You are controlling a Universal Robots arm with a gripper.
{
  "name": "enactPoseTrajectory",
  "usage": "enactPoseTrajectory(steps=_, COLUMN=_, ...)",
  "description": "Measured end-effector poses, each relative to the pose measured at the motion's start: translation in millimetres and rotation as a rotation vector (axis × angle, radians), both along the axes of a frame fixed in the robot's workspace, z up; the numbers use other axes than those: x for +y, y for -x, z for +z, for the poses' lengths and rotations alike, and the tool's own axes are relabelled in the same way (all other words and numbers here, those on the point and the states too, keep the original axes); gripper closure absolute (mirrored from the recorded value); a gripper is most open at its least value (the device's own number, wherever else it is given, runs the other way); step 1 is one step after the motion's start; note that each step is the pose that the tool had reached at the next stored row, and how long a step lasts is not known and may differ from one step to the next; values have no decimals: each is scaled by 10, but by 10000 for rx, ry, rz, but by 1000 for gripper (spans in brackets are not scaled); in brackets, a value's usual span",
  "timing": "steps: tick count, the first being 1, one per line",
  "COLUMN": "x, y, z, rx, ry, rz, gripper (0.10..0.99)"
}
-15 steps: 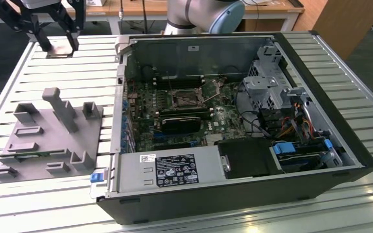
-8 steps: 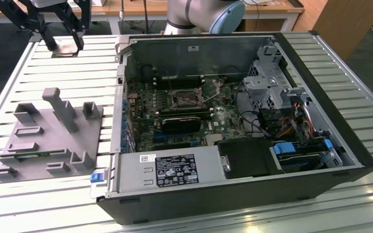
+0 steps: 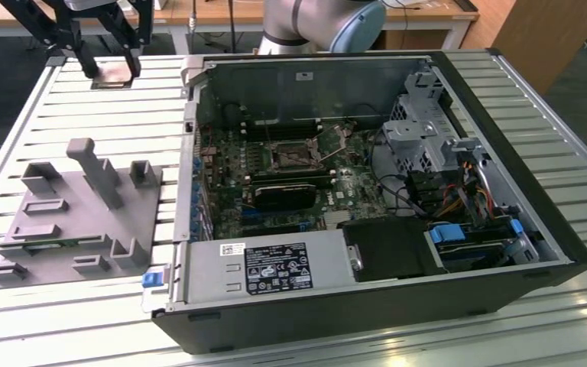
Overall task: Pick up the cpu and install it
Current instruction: 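Pick up the cpu and move it towards the insertion slot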
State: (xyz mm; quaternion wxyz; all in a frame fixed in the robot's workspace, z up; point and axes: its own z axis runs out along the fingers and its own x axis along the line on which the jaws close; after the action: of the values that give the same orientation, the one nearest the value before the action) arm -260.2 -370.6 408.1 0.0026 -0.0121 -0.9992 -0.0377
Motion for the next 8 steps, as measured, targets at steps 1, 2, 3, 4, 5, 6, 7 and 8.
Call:
enactPoseTrajectory(steps=1, x=3, y=-12, z=0, rx=0, ry=0, rz=0, gripper=557)
enactPoseTrajectory(steps=2, x=6, y=-24, z=0, rx=-1, ry=-1, rz=0, gripper=557)
enactPoseTrajectory(steps=3, x=9, y=-36, z=0, rx=0, ry=-1, rz=0, gripper=557)
enactPoseTrajectory(steps=4, x=12, y=-48, z=0, rx=0, ry=0, rz=0, gripper=557)
enactPoseTrajectory(steps=5, x=16, y=-60, z=0, rx=0, ry=-1, rz=0, gripper=557)
enactPoseTrajectory(steps=6, x=19, y=-70, z=0, rx=0, ry=0, rz=0, gripper=557)
enactPoseTrajectory(steps=7, x=22, y=-83, z=-1, rx=-1, ry=-1, rz=0, gripper=557)
enactPoseTrajectory(steps=8, x=25, y=-94, z=0, rx=-1, ry=0, rz=0, gripper=557)
